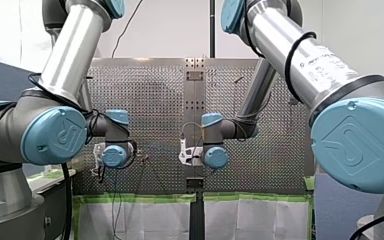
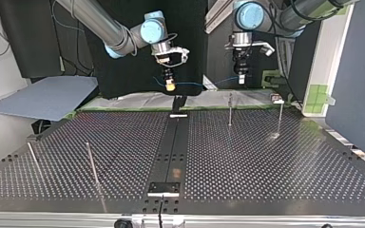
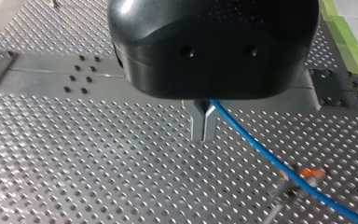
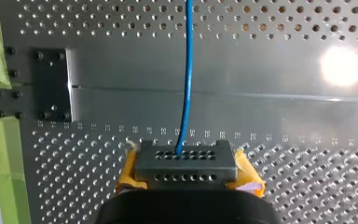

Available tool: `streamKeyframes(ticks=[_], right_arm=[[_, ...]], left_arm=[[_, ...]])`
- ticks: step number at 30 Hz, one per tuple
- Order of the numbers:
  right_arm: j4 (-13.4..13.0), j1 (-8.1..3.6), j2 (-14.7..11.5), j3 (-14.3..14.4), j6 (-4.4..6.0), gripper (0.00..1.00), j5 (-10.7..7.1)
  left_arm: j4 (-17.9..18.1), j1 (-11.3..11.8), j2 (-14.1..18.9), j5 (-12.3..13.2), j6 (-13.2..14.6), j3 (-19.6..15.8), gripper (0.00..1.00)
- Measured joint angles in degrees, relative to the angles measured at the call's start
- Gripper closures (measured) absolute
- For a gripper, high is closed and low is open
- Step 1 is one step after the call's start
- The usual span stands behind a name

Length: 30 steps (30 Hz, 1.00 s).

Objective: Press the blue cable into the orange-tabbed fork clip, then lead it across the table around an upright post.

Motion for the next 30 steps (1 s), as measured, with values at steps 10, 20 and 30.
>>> streamKeyframes(ticks=[10,20,30], right_arm=[[-0.69,-1.02,0.89,-3.44,-0.09,1.00,-1.78],[-4.08,-1.50,4.49,-3.62,0.16,1.00,-2.83],[-5.12,-2.23,9.18,-5.04,0.21,1.00,-3.82]], left_arm=[[0.11,4.94,-3.23,3.75,-0.73,0.01,1.00],[0.08,9.44,-4.58,7.45,-3.17,0.68,1.00],[-0.23,11.66,-9.37,11.02,-4.08,4.42,1.00]])
